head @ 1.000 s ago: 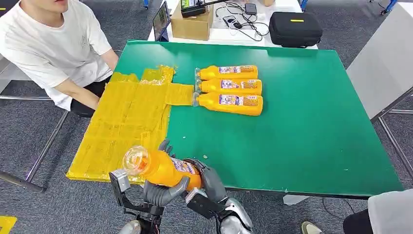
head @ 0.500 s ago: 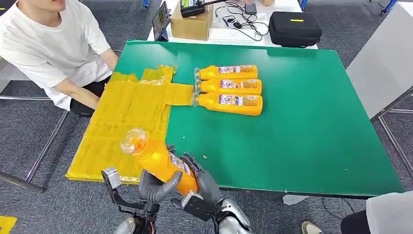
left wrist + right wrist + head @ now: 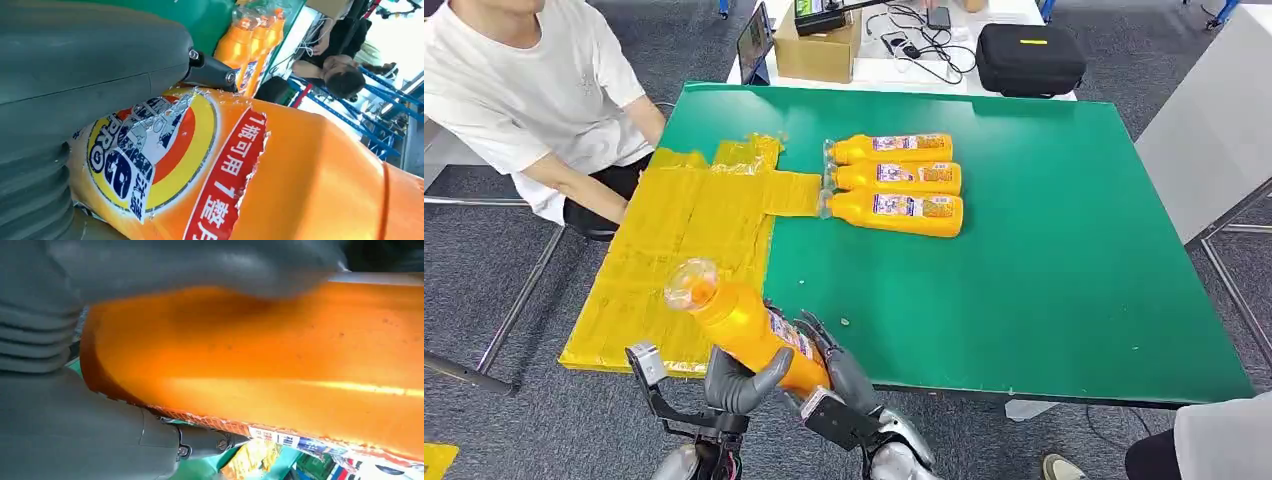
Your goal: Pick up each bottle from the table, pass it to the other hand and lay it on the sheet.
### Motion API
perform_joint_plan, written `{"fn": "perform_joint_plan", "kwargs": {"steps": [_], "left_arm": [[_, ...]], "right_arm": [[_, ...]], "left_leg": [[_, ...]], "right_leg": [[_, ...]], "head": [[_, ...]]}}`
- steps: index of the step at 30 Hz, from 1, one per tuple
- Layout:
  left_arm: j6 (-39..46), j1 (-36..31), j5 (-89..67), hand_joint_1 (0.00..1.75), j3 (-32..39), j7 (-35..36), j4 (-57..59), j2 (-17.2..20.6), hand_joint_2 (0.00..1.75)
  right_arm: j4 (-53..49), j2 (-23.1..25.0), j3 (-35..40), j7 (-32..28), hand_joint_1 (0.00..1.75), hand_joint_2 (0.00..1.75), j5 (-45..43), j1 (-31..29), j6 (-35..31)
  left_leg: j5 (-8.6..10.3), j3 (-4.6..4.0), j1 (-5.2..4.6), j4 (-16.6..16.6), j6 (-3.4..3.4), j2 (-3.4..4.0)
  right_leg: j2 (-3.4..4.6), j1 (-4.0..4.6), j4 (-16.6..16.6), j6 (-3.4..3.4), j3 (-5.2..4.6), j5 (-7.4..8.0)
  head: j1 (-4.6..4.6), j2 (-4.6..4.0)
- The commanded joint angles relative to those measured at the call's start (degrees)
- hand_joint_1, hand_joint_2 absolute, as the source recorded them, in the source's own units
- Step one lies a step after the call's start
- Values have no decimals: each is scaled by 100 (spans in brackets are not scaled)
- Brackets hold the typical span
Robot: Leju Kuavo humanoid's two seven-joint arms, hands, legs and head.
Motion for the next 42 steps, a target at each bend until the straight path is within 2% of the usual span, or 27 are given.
{"fn": "perform_joint_plan", "kwargs": {"steps": [1,2,3,4,5,8,11,17,21,26,30,31,42], "left_arm": [[612,-228,-446,175,195,136,124,-62,175],[1441,-338,-1179,175,292,135,245,-102,175],[1909,-470,-1659,175,312,118,383,-79,175],[2828,-714,-2727,175,242,82,698,54,175],[3249,-1039,-3262,175,310,267,1214,155,175],[3781,-1617,-4082,175,644,91,1943,223,175],[4465,-2090,-5242,175,784,409,2520,318,175],[4267,-3358,-6956,175,806,1053,4552,571,175],[3906,-3954,-6660,175,1372,900,5635,582,175],[3917,-3966,-6672,175,1400,934,5697,549,175],[3767,-4246,-7732,175,845,1700,6352,811,175],[3626,-4228,-7371,175,1213,1627,6399,739,175],[3171,-4288,-7442,175,1238,1966,6790,755,175]], "right_arm": [[-86,-144,-143,-211,0,0,-8,101,-470],[-207,-185,-279,-260,0,0,61,236,-830],[-320,-224,-377,-282,0,0,-17,332,-871],[-452,-233,-536,-390,0,0,-73,438,-1102],[-612,-260,-704,-436,0,0,-78,554,-1346],[-909,-222,-1215,-496,0,0,-266,736,-1611],[-1021,-142,-1590,-498,0,0,-355,803,-1691],[-729,10,-1531,-517,0,0,-396,604,-1151],[-630,111,-1384,-580,0,0,-496,574,-1014],[-637,82,-1361,-585,0,0,-502,587,-1006],[-459,112,-1329,-604,0,0,-548,520,-904],[-385,138,-1349,-668,0,0,-554,487,-950],[-238,251,-1468,-746,0,0,-727,429,-960]], "left_leg": [[-5,18,4,-2,-3,-5],[-10,32,5,-3,-4,-6],[-4,20,5,-3,-3,-12],[-7,32,5,-5,-4,-20],[1,22,2,-8,-4,-28],[7,17,1,-12,-5,-28],[6,24,3,-8,-4,-29],[7,34,5,-9,-7,-18],[3,39,8,-5,-10,1],[-1,36,8,-3,-7,5],[-3,38,8,-2,-6,5],[5,22,3,-5,-4,7],[0,41,7,-6,-9,16]], "right_leg": [[-11,5,-5,-8,22,-7],[-14,7,-6,-12,36,-12],[-18,7,-7,-9,27,-8],[-29,8,-8,-13,41,-13],[-34,4,-8,-10,32,-9],[-31,2,-11,-9,25,-3],[-28,5,-7,-12,33,-4],[-26,7,-6,-16,41,-3],[-7,11,1,-19,41,-2],[-6,9,3,-14,37,-6],[1,8,4,-12,40,-6],[5,3,3,-8,24,2],[8,8,1,-17,41,-1]], "head": [[0,0],[0,0],[0,0],[2,0],[2,0],[-2,0],[0,0],[0,0],[2,0],[-2,0],[0,0],[2,0],[0,0]]}}
